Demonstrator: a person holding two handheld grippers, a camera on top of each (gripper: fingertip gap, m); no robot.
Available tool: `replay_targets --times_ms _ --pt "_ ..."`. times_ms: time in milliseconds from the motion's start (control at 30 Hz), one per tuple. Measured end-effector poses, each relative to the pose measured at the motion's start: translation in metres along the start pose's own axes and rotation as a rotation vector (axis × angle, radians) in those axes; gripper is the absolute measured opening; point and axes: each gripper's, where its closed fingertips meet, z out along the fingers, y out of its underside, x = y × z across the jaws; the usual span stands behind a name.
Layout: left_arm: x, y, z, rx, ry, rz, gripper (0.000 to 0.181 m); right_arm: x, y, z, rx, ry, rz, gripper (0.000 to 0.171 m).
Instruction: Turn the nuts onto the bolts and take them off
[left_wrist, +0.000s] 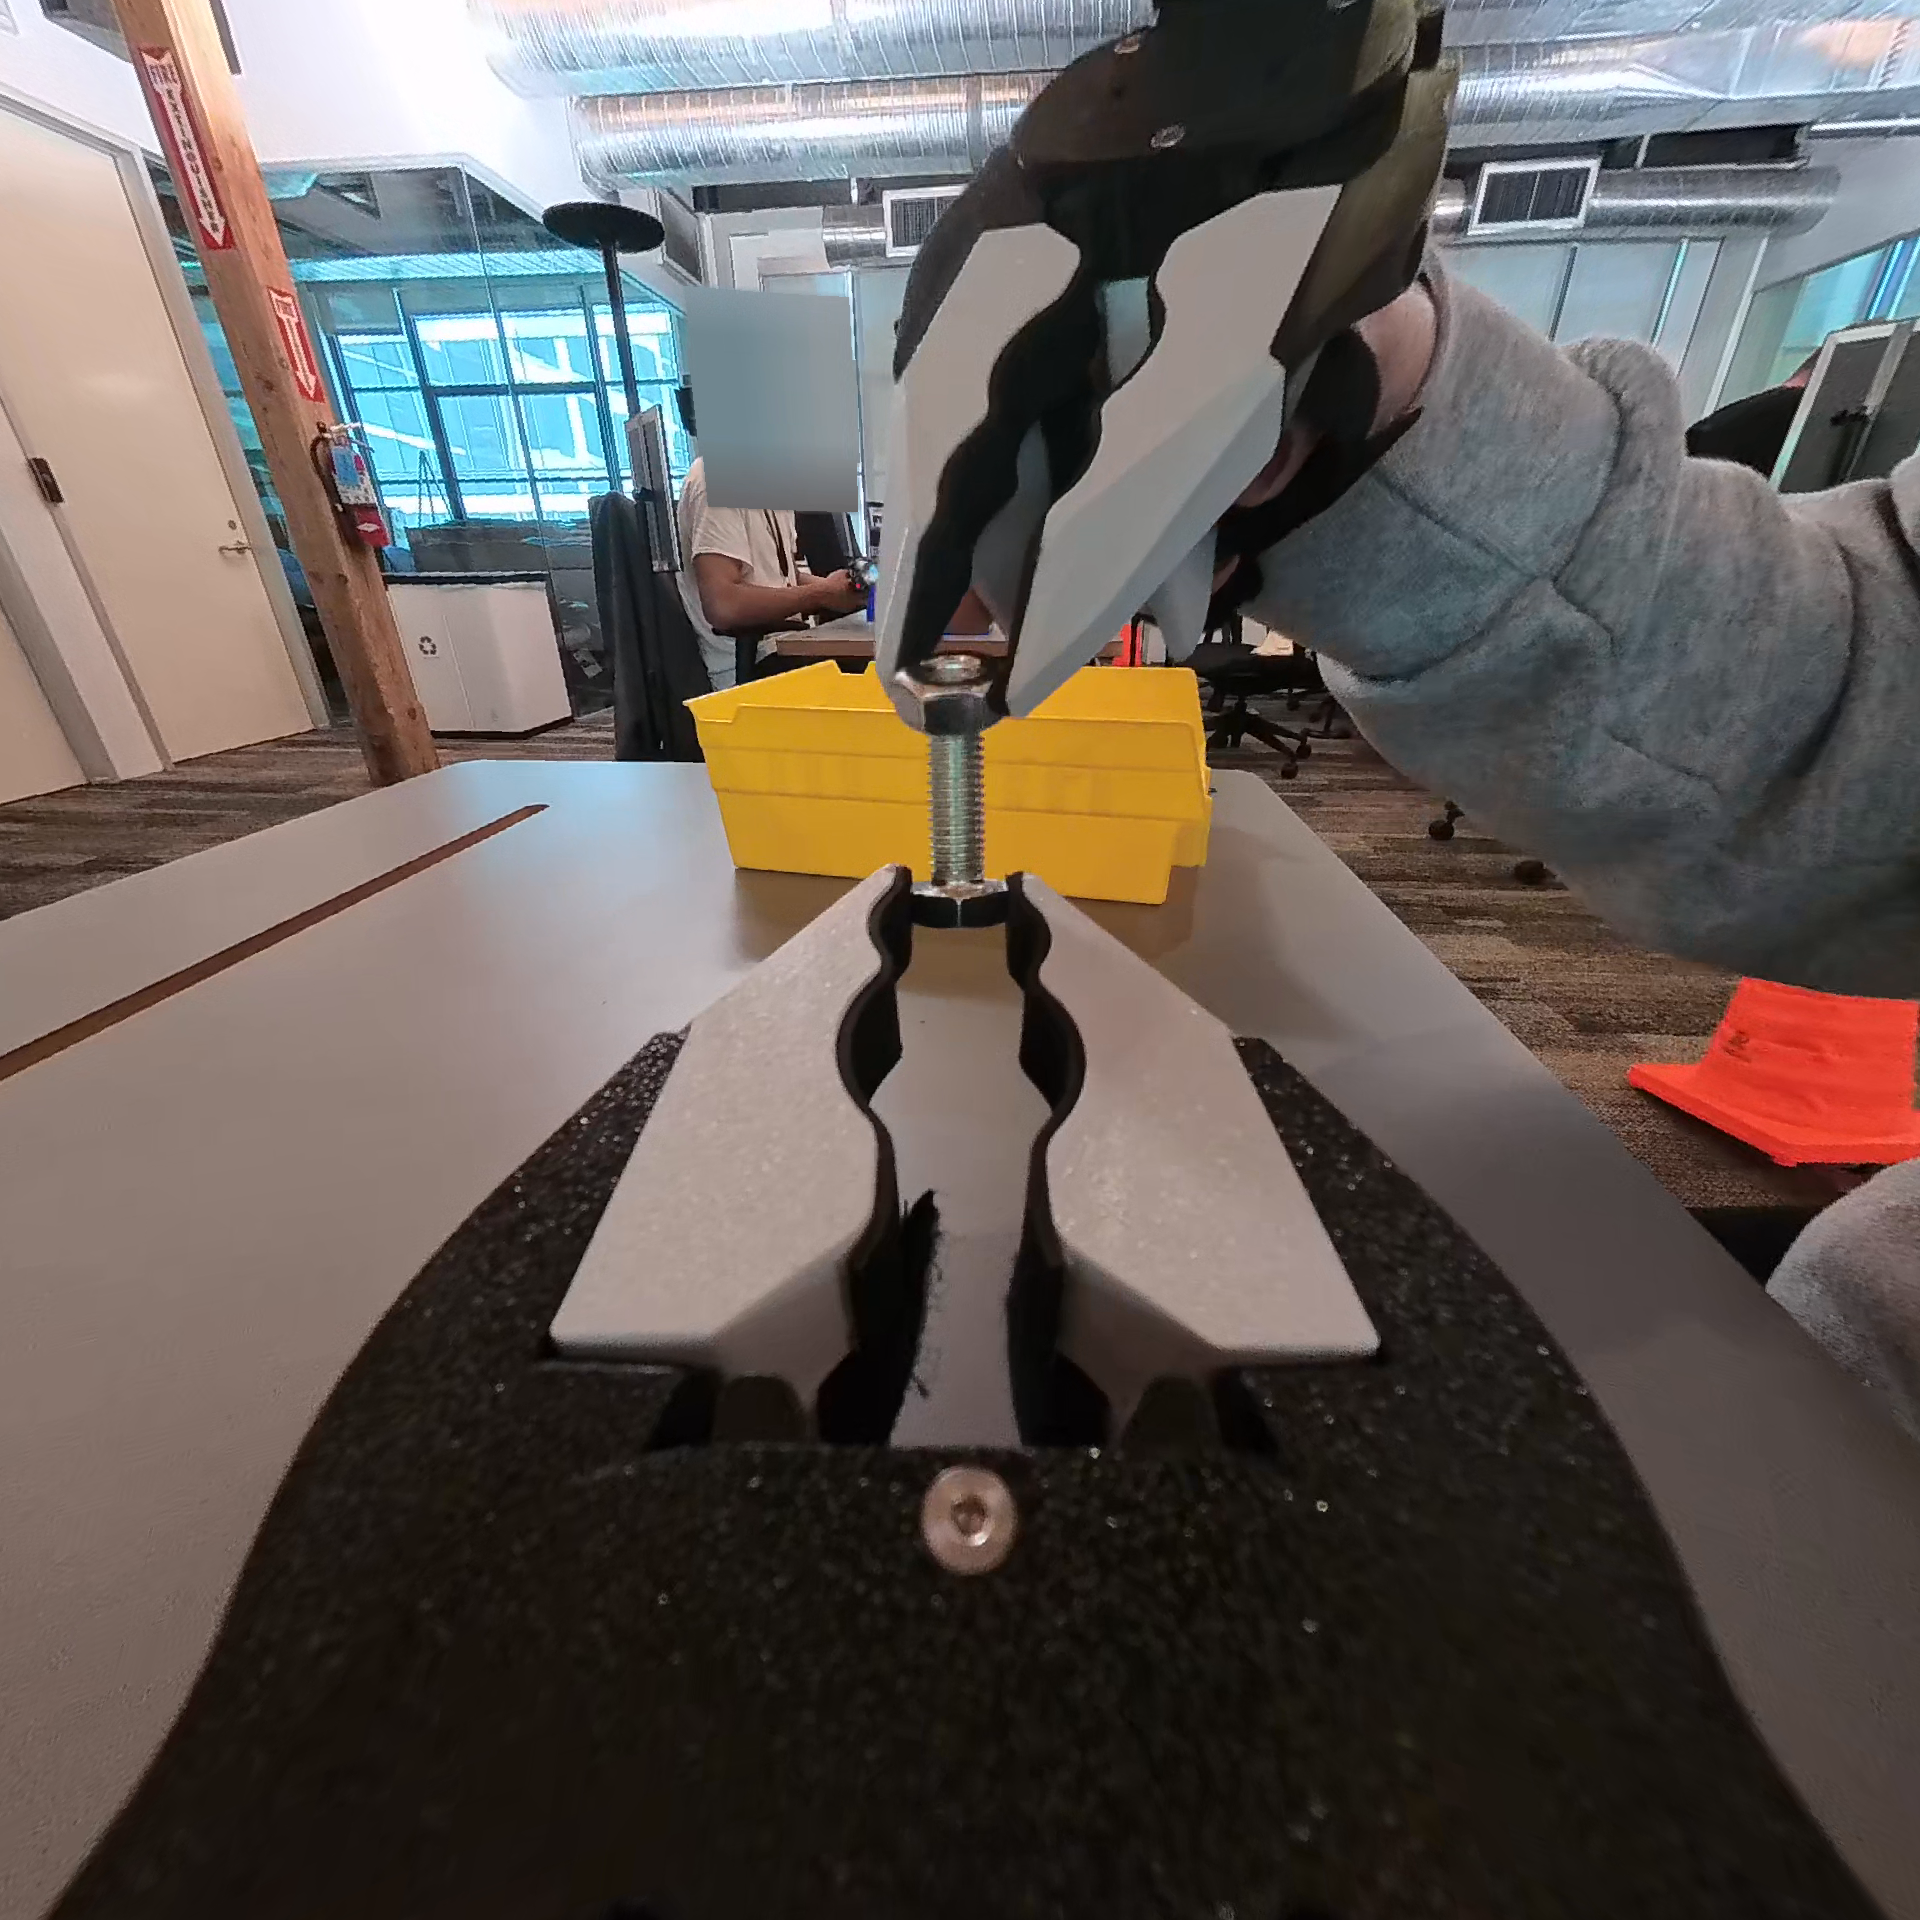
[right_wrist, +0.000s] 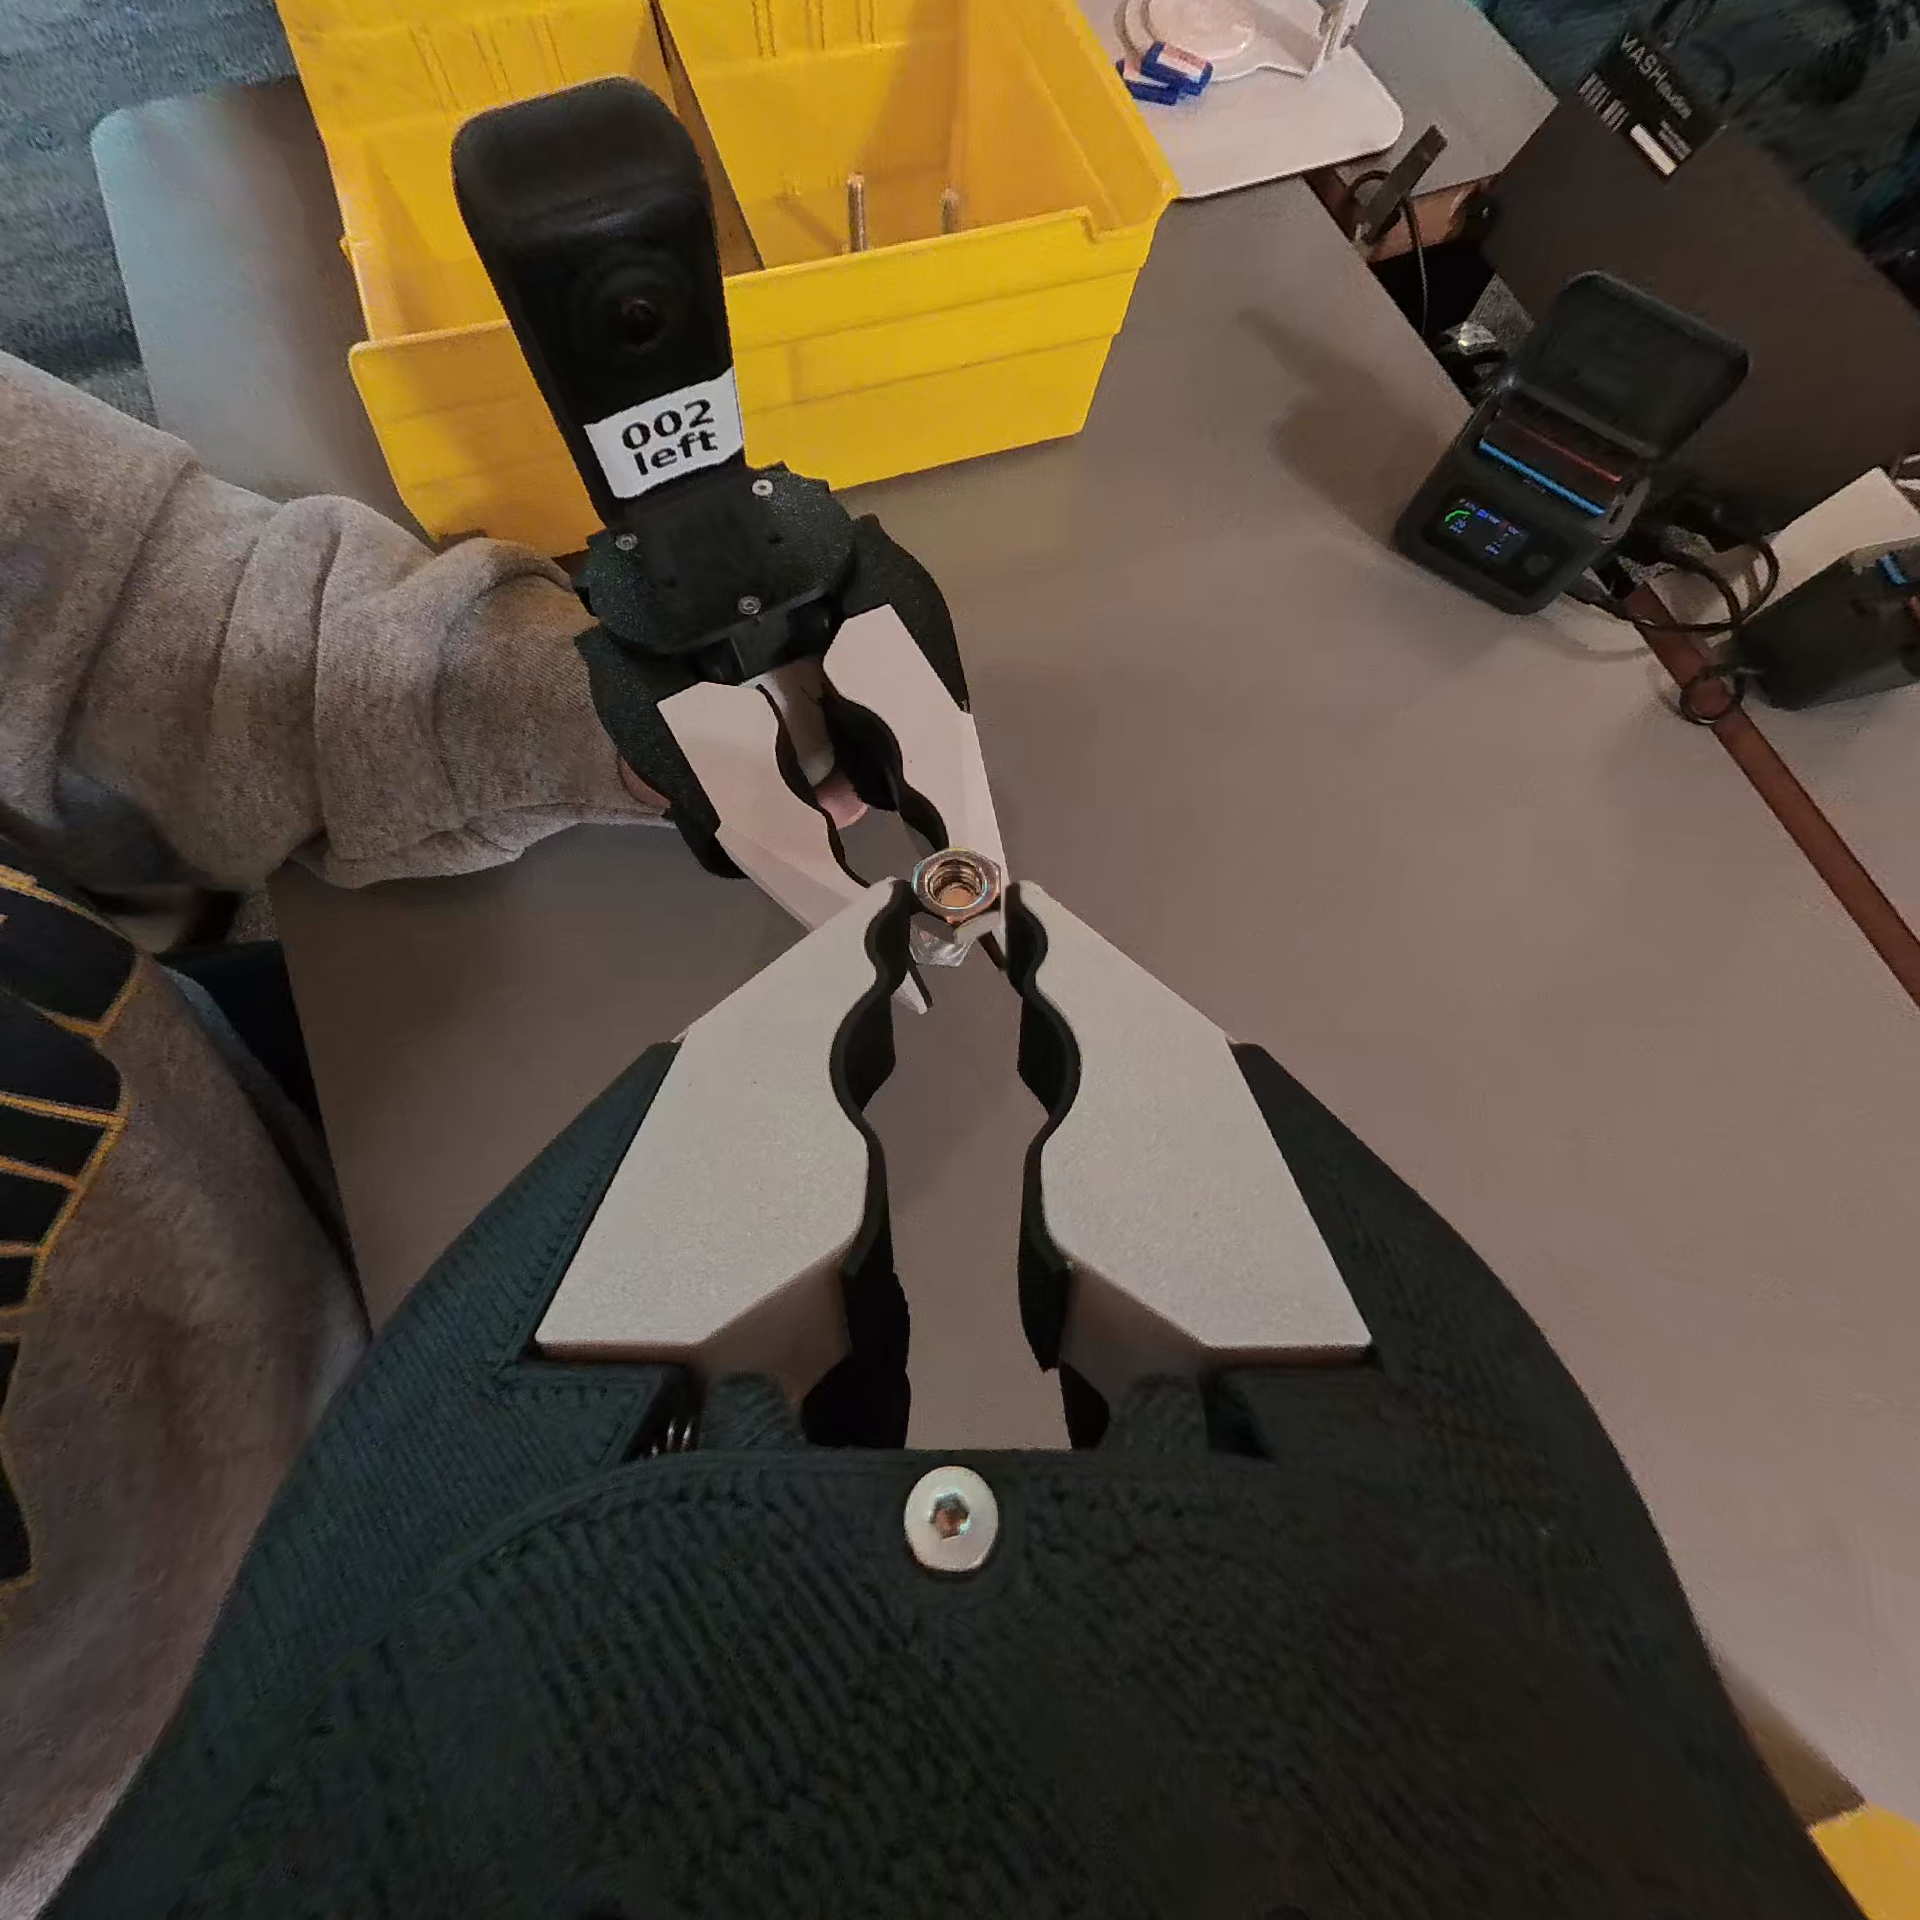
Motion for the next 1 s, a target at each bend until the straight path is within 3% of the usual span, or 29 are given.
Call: replay_targets --times_ms 267,600,1000 --pt "0.0 -0.001 -0.001 0.009 0.008 -0.014 0.015 0.0 0.0 0.001 0.035 0.006 -0.016 0.016" --pt "0.0 -0.013 -0.005 0.09 0.031 -0.079 0.015 -0.001 -0.013 -0.001 0.217 -0.011 0.025 0.016" --pt "-0.021 -0.006 -0.009 0.027 -0.15 -0.007 0.015 0.018 -0.013 0.009 0.302 0.366 0.304 0.016"
